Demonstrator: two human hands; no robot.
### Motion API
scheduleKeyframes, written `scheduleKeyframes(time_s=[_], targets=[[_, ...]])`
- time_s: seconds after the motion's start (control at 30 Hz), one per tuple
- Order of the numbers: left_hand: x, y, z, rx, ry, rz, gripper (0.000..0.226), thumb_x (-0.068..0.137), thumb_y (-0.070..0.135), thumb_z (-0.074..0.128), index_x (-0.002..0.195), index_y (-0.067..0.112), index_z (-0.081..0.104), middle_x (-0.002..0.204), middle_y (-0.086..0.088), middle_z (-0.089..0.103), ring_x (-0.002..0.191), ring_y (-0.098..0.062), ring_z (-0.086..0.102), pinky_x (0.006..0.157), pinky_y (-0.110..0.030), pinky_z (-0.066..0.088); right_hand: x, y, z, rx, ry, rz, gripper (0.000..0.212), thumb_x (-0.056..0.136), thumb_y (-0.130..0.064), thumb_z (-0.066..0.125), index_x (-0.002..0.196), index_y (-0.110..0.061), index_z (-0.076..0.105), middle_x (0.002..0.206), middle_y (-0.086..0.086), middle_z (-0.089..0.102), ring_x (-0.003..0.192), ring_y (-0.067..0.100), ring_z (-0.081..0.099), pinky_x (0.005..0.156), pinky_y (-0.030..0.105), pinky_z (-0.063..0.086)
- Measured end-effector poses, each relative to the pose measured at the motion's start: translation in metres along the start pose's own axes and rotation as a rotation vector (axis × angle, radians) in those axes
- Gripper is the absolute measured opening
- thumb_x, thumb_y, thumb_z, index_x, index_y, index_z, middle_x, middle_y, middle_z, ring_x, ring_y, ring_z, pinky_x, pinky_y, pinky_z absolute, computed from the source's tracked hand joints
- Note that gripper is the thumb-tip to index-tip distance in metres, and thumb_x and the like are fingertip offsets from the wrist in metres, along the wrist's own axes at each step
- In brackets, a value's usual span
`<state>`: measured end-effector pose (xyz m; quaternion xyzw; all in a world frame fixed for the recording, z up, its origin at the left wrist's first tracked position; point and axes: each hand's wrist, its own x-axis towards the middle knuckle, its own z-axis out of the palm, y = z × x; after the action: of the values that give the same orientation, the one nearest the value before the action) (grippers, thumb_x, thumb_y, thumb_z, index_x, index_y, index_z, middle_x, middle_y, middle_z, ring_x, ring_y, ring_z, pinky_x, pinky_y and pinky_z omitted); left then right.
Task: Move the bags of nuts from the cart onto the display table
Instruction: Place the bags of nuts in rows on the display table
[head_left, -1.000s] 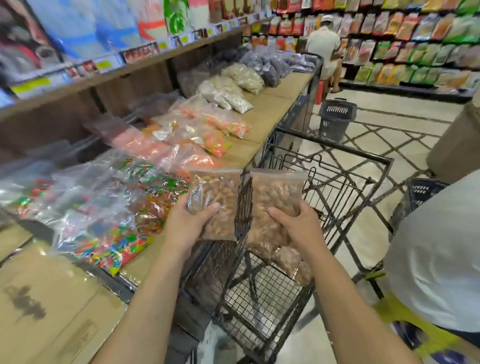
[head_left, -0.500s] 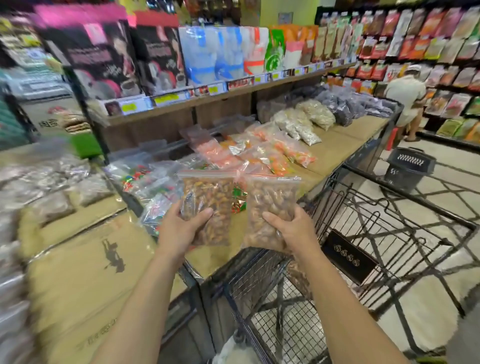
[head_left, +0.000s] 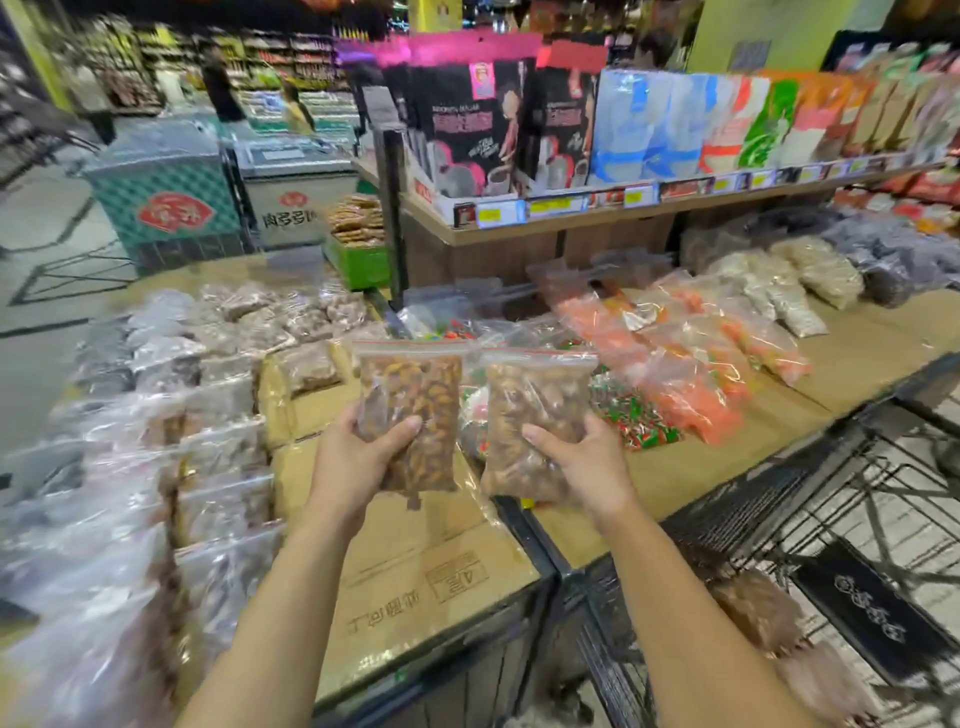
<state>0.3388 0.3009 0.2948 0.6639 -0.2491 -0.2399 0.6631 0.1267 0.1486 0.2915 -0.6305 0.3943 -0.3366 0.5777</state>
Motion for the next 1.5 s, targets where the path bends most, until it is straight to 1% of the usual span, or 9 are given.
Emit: scheduleKeyframes(time_s=[0.2,0.37,0.47,0.73,0.83,0.97,1.13,1.27,1.5], targets=[[0.015,-0.008,-0.066,0.001,0.080,-0.004,0.039,0.086,0.021,0.087,0.122,0.019,0.070,0.105,-0.001,0.080,0.079,-0.007,0.077,0.056,-0.021,0.058,0.011,0.000,0.068,0.015,-0.100,0.006,0.035,0.088,-0.025,0.090,0.114,-0.031,0.067,0.114,-0.009,0.079,0.103,0.008,0.075,0.078,0.019,0.058],[0.029,-0.021,-0.096,0.039,0.127,0.006,0.041,0.087,0.018,0.087,0.123,0.008,0.070,0.105,-0.003,0.079,0.080,0.000,0.075,0.059,-0.013,0.055,0.024,0.002,0.107,0.036,-0.148,0.037,0.053,0.073,-0.042,0.097,0.119,-0.031,0.072,0.112,-0.006,0.083,0.106,0.022,0.080,0.097,0.055,0.063],[0.037,-0.026,-0.105,0.037,0.183,-0.022,0.043,0.083,0.026,0.090,0.121,0.015,0.072,0.105,0.000,0.081,0.095,-0.019,0.079,0.075,-0.036,0.065,0.037,0.005,0.122,0.037,-0.179,0.055,0.044,0.080,-0.033,0.095,0.117,-0.030,0.071,0.111,-0.006,0.083,0.104,0.021,0.080,0.093,0.051,0.065],[0.069,-0.035,-0.105,-0.004,0.259,-0.093,0.049,0.081,0.024,0.092,0.124,0.018,0.070,0.112,-0.004,0.081,0.099,-0.027,0.079,0.083,-0.053,0.066,0.088,0.012,0.148,0.085,-0.257,0.106,0.033,0.089,-0.014,0.088,0.114,-0.026,0.072,0.108,-0.001,0.083,0.096,0.022,0.082,0.074,0.039,0.067],[0.086,-0.033,-0.098,0.006,0.300,-0.096,0.080,0.080,0.034,0.092,0.149,0.016,0.056,0.135,-0.005,0.070,0.105,-0.018,0.076,0.068,-0.028,0.065,0.117,0.015,0.157,0.066,-0.291,0.111,0.032,0.088,-0.019,0.090,0.113,-0.026,0.072,0.106,-0.001,0.084,0.098,0.023,0.082,0.086,0.048,0.067],[0.107,-0.028,-0.087,0.017,0.333,-0.112,0.053,0.088,0.022,0.086,0.135,0.013,0.062,0.114,-0.007,0.078,0.068,-0.001,0.077,0.049,-0.017,0.056,0.155,0.016,0.171,0.053,-0.344,0.116,0.035,0.084,-0.022,0.093,0.114,-0.025,0.075,0.105,-0.001,0.084,0.099,0.028,0.081,0.091,0.061,0.064],[0.131,-0.025,-0.080,0.008,0.419,-0.151,0.057,0.088,0.022,0.087,0.138,0.014,0.060,0.107,-0.007,0.081,0.073,-0.011,0.080,0.054,-0.027,0.062,0.195,0.014,0.179,0.002,-0.397,0.096,0.037,0.085,-0.025,0.092,0.115,-0.023,0.072,0.102,-0.004,0.082,0.095,0.016,0.080,0.089,0.041,0.066],[0.151,-0.028,-0.078,0.012,0.437,-0.166,0.047,0.089,0.022,0.085,0.129,0.022,0.061,0.106,-0.009,0.080,0.074,-0.014,0.081,0.054,-0.034,0.064,0.221,0.015,0.183,-0.005,-0.447,0.087,0.034,0.088,-0.023,0.089,0.116,-0.025,0.069,0.101,-0.009,0.078,0.072,-0.009,0.074,0.060,0.011,0.056],[0.200,-0.048,-0.086,-0.023,0.418,-0.215,0.045,0.089,0.019,0.085,0.129,0.016,0.064,0.098,-0.006,0.082,0.079,-0.022,0.082,0.063,-0.041,0.067,0.256,0.018,0.206,-0.026,-0.428,0.146,0.037,0.086,-0.029,0.091,0.115,-0.034,0.069,0.106,-0.011,0.081,0.099,0.016,0.079,0.092,0.047,0.066]])
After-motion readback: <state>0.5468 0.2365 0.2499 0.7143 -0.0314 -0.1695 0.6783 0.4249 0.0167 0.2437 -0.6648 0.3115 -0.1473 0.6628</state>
